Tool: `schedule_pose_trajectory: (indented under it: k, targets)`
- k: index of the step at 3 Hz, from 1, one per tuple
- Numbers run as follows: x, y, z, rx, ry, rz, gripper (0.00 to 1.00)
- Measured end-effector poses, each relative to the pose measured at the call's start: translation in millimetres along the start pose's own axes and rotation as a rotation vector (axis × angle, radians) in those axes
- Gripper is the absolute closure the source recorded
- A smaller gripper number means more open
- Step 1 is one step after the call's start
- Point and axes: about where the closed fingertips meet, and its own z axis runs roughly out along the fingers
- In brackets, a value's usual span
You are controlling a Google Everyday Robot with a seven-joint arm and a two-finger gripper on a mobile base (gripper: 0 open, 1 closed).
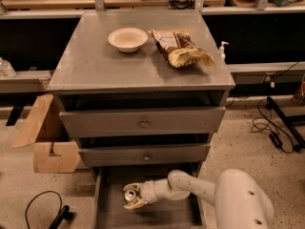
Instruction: Pick green can from bottom drawer and place on counter
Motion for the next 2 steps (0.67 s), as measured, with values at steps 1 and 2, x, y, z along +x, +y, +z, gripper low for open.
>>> schedule_pose_trajectory:
  k: [1,2]
  targets:
    - [-71,1,-59,0.035,-0.019,-0.017,0.96]
    - [-155,36,-126,0.005,-0.078,0.03,1.0]
